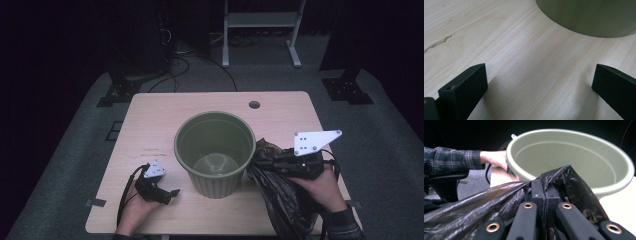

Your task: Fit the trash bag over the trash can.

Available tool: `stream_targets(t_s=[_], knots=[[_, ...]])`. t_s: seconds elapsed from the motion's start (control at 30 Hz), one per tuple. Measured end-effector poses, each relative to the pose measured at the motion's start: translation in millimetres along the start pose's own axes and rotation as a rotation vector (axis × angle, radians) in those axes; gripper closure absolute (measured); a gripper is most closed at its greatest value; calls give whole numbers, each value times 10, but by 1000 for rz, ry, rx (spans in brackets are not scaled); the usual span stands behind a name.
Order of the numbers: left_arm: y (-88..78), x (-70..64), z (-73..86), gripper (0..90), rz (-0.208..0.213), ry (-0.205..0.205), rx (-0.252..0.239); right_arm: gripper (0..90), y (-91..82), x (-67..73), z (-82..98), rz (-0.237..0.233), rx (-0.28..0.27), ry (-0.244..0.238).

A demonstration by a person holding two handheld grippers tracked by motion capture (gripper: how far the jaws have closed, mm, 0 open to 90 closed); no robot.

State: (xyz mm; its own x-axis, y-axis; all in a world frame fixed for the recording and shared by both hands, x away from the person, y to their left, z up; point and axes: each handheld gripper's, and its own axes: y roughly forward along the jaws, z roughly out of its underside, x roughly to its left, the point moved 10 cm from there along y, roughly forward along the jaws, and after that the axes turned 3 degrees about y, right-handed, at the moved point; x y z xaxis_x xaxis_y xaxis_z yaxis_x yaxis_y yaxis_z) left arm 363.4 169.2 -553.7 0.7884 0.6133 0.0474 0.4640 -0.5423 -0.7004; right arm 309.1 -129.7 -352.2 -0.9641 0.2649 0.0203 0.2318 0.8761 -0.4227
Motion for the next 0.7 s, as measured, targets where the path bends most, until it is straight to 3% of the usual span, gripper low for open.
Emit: stream_targets(t_s=[0.37,0.7], knots=[[0,0,0,0,0,1,0,890,100,23,-376,-64,13,-76],[0,0,0,0,1,1,0,890,282,-30,-696,-156,-22,-78]])
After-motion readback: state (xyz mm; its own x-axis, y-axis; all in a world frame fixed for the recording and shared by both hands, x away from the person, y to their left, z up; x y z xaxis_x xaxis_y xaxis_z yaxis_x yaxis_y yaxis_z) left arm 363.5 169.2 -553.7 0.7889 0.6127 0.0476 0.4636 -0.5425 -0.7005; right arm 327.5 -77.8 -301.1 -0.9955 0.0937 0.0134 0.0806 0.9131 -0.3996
